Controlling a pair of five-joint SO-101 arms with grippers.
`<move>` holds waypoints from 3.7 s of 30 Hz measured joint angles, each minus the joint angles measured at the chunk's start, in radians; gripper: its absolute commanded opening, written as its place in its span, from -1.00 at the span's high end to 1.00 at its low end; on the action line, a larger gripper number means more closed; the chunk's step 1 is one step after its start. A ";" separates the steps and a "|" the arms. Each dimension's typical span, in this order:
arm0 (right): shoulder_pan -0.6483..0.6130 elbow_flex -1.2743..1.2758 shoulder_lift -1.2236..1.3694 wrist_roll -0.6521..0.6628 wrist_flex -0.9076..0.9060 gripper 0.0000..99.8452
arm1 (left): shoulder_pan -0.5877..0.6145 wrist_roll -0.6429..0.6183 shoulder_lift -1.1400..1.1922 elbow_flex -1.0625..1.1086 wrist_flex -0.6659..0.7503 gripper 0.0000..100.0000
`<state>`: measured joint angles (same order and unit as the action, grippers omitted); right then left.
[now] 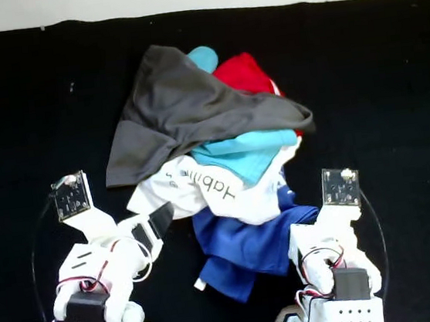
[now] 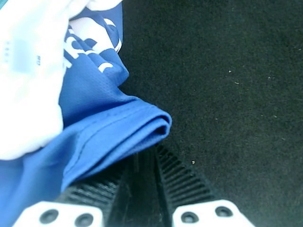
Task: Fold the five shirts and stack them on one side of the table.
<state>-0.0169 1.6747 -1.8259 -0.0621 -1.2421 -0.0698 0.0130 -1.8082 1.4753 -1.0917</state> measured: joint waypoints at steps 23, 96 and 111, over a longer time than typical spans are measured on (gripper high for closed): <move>0.000 0.000 0.000 0.000 0.000 0.93 | -0.046 0.000 0.991 -0.763 -0.032 0.27; 0.000 0.000 0.000 0.000 0.000 0.93 | 1.063 0.298 2.510 -3.020 -0.663 0.59; 0.000 0.000 0.000 0.000 0.000 0.93 | 0.747 0.226 2.090 -2.522 -0.671 0.49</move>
<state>-0.0169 1.6747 -1.8259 -0.0621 -1.2421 0.6774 0.2386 0.2816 -1.0472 -1.7622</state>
